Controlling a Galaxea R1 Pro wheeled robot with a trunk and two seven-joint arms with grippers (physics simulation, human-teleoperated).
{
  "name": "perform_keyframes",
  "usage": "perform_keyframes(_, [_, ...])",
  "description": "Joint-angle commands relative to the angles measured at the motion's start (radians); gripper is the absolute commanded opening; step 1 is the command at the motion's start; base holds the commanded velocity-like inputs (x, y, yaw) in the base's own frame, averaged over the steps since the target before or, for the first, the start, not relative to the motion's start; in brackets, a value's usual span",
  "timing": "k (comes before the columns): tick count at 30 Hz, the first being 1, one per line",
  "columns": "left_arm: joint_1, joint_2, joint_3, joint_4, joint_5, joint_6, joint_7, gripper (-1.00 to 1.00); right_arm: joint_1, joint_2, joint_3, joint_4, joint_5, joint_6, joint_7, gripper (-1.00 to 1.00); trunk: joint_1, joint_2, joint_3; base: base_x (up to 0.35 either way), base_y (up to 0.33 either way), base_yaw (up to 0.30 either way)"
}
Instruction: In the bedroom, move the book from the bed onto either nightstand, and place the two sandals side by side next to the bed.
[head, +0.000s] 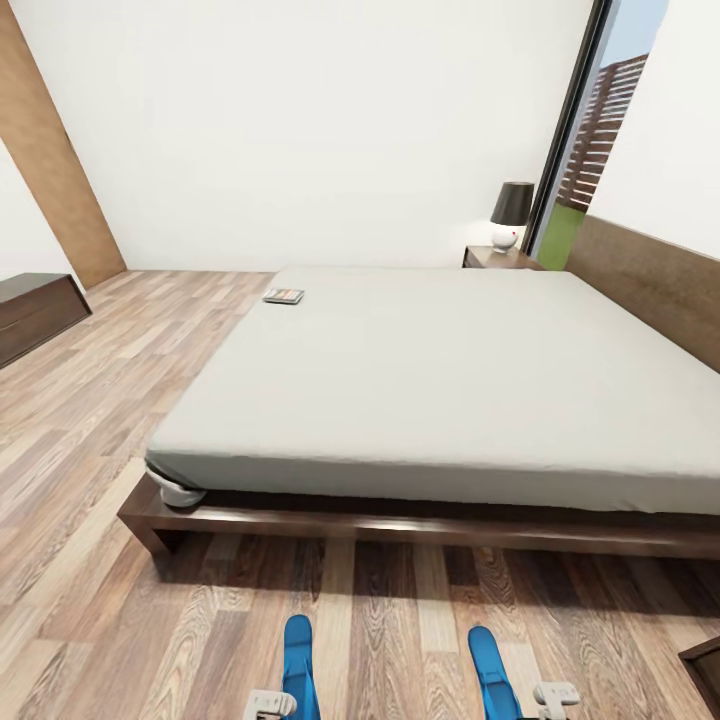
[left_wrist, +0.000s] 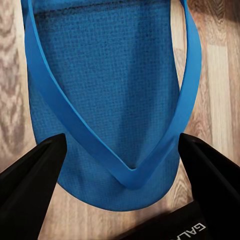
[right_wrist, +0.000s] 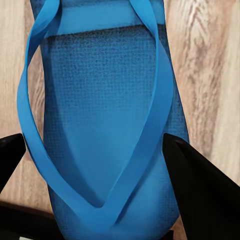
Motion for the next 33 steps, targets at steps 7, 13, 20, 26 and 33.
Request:
perform_keyframes(7, [-0.001,0.001,0.004,0.001,0.004,0.000,-0.005,-1.00,-0.001,0.000,0.008,0.004,-0.008,-0.006,0.005,-1.00,0.000,0.000,-0.001,0.000,0.000,0.000])
perform_keyframes(13, [-0.001,0.003,0.004,0.001,0.004,0.000,-0.005,-1.00,-0.001,0.000,0.008,0.004,-0.008,-0.005,0.006,-1.00,0.000,0.000,-0.001,0.000,0.000,0.000])
perform_keyframes(20, [-0.003,0.043,0.014,-0.015,0.006,0.008,0.052,-1.00,-0.001,-0.008,0.007,0.004,-0.009,-0.006,0.010,-1.00,0.000,0.000,-0.001,0.000,0.000,0.000])
perform_keyframes(26, [-0.016,0.064,0.014,-0.235,0.006,0.228,0.343,-1.00,-0.001,-0.009,0.005,0.004,-0.009,-0.006,0.010,-1.00,0.000,0.000,-0.001,0.000,0.000,0.000])
perform_keyframes(33, [-0.020,0.069,0.011,-0.384,-0.018,0.326,0.402,-1.00,-0.002,-0.009,0.004,0.004,-0.009,-0.006,0.011,-1.00,0.000,0.000,-0.001,0.000,0.000,0.000])
